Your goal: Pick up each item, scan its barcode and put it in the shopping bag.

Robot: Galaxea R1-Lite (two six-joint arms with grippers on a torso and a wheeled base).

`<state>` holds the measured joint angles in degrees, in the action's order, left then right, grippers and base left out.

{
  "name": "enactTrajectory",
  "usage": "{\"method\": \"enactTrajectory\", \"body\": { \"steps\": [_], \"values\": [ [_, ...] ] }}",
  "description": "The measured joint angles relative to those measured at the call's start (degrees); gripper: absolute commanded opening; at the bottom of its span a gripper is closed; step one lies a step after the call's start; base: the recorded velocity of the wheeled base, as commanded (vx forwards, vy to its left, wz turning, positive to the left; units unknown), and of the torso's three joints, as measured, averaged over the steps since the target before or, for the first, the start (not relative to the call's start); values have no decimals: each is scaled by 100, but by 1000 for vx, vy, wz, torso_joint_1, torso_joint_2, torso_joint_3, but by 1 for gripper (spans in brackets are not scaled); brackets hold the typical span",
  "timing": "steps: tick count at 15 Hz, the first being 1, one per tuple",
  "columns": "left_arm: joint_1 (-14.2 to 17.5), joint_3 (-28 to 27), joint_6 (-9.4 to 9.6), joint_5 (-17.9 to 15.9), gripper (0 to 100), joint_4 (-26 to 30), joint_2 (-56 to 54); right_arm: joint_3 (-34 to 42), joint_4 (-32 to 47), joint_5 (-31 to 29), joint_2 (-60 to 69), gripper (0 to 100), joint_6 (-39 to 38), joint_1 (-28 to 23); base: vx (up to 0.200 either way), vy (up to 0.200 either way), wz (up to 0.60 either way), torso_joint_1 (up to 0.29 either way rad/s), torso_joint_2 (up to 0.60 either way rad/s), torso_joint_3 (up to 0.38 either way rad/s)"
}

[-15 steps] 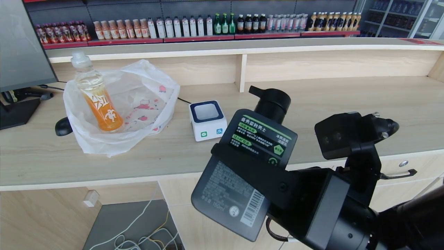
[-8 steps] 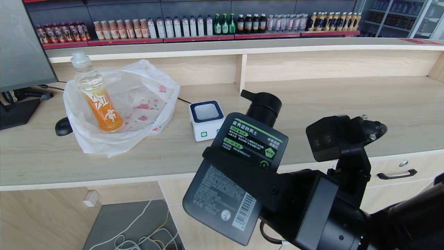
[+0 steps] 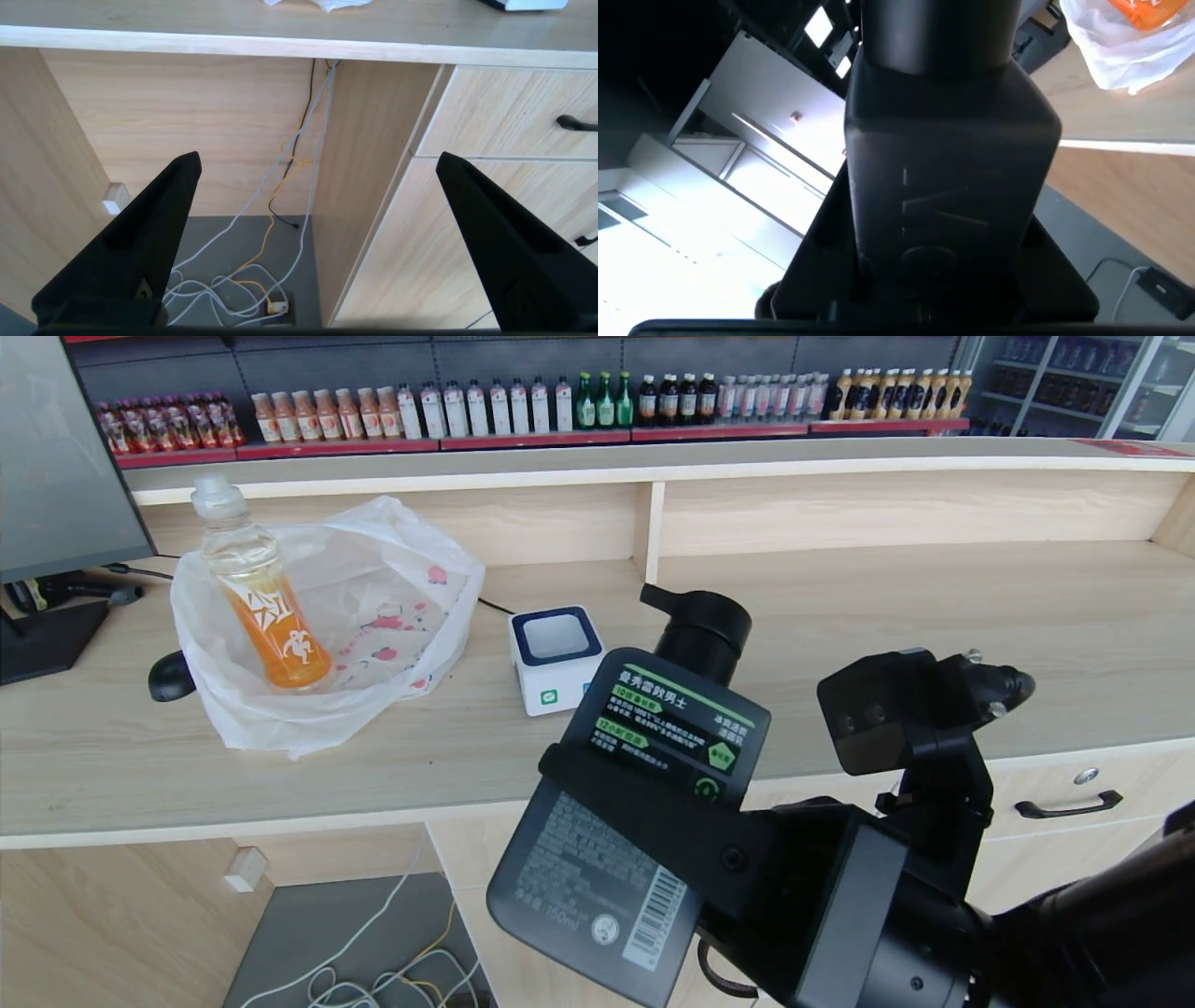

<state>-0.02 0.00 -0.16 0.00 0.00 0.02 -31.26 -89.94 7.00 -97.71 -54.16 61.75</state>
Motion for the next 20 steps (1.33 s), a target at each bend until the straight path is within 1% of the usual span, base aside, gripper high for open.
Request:
{"method": "enactTrajectory", "body": {
  "steps": [3,8,10,11,12,15,16,18,20],
  "values": [
    [-2,0,0,0,100,-2,0,6,-2,0,0,0,35,0,0,0,0,0,0,0],
    [-2,0,0,0,100,0,0,317,4,-35,-17,0,1185,-11,0,0,0,0,0,0],
    [0,0,0,0,100,0,-2,413,0,-165,35,0,1598,-21,0,0,0,0,0,0],
    [0,0,0,0,100,0,0,478,0,-271,72,0,1831,-26,0,0,0,0,0,0],
    [-2,0,6,0,100,0,0,552,2,-424,110,0,2255,-39,0,0,0,0,0,0],
    [-2,0,11,0,100,0,0,668,0,-1208,247,0,3293,-116,0,0,0,0,0,0],
    [-9,0,9,0,100,0,0,678,-7,-1348,284,0,3536,-152,0,0,0,0,0,0],
    [-9,0,9,0,100,0,-2,828,0,-1753,330,0,4365,-265,0,0,0,0,0,0],
    [-5,0,-5,0,100,0,0,924,2,-1882,350,0,4919,-329,0,0,0,0,0,0]
  ]
}}
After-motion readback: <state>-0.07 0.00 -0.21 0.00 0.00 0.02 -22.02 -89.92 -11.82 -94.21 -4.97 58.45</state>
